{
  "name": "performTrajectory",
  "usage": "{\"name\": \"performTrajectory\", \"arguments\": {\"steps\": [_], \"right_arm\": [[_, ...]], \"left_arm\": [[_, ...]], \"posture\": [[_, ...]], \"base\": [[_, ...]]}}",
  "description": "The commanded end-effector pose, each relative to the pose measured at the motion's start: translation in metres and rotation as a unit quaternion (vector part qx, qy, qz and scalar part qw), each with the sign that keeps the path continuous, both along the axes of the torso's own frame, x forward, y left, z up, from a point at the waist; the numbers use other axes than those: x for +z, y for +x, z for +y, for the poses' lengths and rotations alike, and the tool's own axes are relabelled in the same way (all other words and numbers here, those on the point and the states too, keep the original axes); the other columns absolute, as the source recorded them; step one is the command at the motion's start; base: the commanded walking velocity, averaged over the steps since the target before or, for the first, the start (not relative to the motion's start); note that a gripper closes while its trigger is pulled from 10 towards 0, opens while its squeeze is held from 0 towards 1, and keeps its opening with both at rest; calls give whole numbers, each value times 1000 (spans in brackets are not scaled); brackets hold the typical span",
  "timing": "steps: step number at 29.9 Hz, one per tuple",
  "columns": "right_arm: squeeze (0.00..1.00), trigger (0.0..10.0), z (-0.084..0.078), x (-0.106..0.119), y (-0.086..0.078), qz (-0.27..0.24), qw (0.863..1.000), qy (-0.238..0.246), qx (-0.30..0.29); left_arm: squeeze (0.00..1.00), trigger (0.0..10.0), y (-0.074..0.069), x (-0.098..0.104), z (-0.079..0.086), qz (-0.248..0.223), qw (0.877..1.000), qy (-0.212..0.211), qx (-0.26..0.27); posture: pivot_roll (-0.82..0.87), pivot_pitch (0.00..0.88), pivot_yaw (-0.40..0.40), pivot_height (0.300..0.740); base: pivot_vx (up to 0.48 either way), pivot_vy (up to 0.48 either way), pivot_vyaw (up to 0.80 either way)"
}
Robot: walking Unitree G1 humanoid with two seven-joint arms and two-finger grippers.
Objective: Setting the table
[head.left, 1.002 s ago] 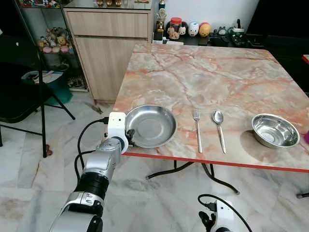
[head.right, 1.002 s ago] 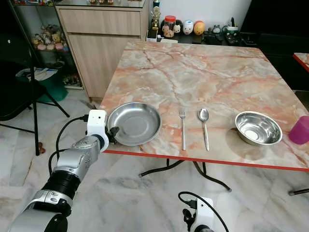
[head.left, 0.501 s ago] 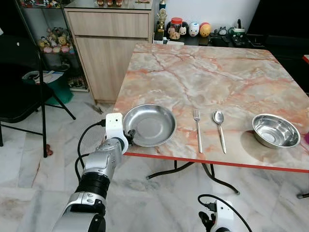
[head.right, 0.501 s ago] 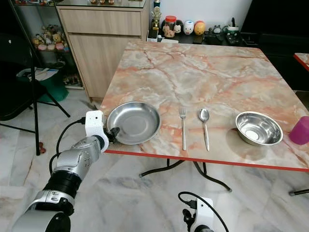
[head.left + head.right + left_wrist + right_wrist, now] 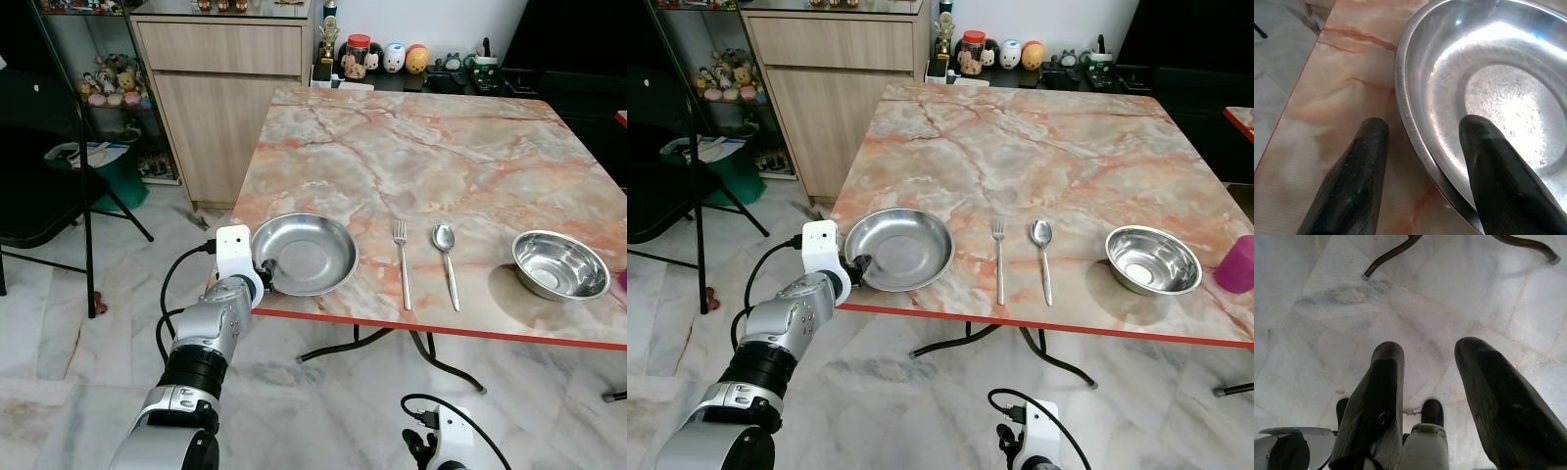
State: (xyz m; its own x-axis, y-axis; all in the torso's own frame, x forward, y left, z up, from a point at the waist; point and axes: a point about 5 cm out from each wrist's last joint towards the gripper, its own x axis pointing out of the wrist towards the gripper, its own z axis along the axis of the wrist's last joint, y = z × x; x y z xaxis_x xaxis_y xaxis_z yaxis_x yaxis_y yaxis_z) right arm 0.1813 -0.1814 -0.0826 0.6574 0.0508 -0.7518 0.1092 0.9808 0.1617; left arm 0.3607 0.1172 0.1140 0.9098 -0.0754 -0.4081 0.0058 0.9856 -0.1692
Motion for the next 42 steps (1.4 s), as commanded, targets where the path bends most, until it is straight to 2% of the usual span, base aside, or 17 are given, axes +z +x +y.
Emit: {"name": "performTrajectory", "arguments": {"steps": [1,2,23,29,32,35,37,38,39,40,42], "right_arm": [[0,10000,0,0,0,5,1000,1,2],[0,10000,0,-1,0,5,1000,1,3],[0,10000,0,0,0,4,1000,-3,8],[0,10000,0,0,0,3,1000,-4,10],[0,10000,-1,0,0,3,1000,-5,9],[0,10000,-1,0,0,2,1000,-7,10],[0,10000,-1,0,-1,2,1000,-8,9],[0,10000,-2,0,-1,2,1000,-8,9],[0,10000,-2,0,-1,2,1000,-8,9],[0,10000,-2,0,-1,2,1000,-9,9],[0,10000,-2,0,-2,2,1000,-9,9]], "left_arm": [[0,2157,-2,-4,-2,13,1000,15,-4],[0,0,-2,-4,-2,11,1000,17,-6],[0,0,-3,-3,-5,4,999,25,-25],[0,0,-3,1,-5,-19,997,65,-39],[0,0,-3,3,-5,-39,996,70,-35],[0,0,-4,7,-6,-72,996,53,-27],[0,0,-4,14,-10,-108,994,2,-22],[0,2941,-6,21,-13,-144,989,-35,-25],[0,2941,-6,24,-14,-155,986,-45,-27],[0,10000,-8,26,-15,-165,984,-65,-31],[0,10000,-11,27,-18,-177,977,-112,-34]], "posture": [[84,0,-30,740],[84,0,-30,740],[86,0,-30,740],[84,0,-31,740],[82,0,-31,740],[80,0,-31,740],[78,0,-32,740],[78,0,-32,740],[78,0,-33,740],[79,0,-34,740],[79,0,-35,740]], "base": [[0,0,0],[0,0,0],[0,0,0],[0,0,0],[0,0,0],[0,0,0],[0,0,0],[0,0,0],[0,0,0],[0,0,0],[0,0,0]]}}
